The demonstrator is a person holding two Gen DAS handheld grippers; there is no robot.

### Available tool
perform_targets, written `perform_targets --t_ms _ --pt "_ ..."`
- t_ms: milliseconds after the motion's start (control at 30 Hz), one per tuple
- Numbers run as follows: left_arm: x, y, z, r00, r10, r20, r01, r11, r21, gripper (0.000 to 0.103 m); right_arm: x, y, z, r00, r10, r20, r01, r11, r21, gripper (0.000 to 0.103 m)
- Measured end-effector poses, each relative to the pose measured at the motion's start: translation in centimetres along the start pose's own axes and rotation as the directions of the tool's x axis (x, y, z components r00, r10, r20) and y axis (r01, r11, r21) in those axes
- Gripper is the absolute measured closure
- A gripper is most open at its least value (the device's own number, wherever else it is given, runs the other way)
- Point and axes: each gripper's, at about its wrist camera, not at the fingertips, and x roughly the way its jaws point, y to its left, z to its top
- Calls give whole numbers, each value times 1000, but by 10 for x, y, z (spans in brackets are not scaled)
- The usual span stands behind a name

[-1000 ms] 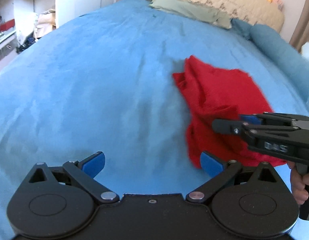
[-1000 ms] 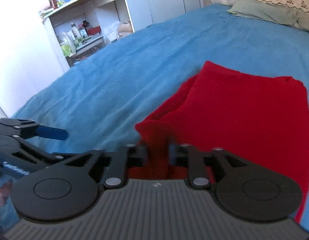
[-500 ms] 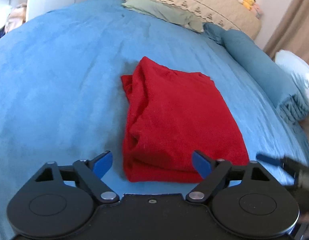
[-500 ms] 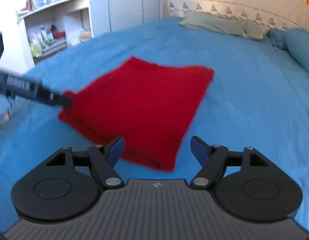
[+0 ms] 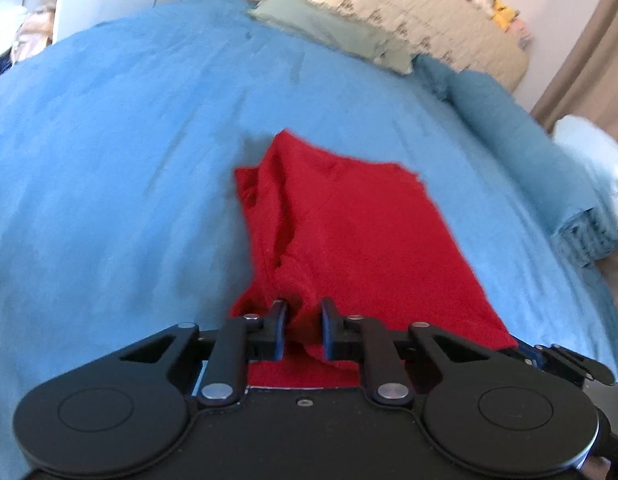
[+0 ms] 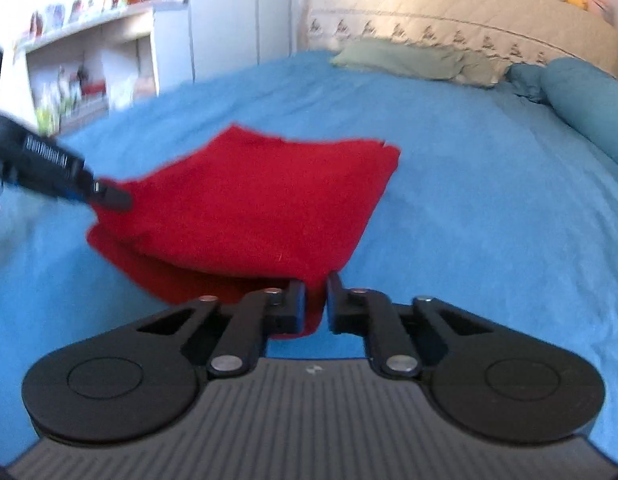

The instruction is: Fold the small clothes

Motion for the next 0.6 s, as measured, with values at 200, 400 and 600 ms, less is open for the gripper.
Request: perform_targets --t_ms 200,400,600 --pt "0 -3 -17 999 39 -10 -38 998 54 87 -1 -19 -12 1000 17 -14 -15 993 114 80" --pt "16 7 -41 994 106 -5 -105 989 107 88 9 -13 -29 997 26 -72 -20 996 85 80" --pt "5 -9 -36 988 150 24 -152 969 196 80 6 -15 -25 995 45 -85 -40 997 70 77"
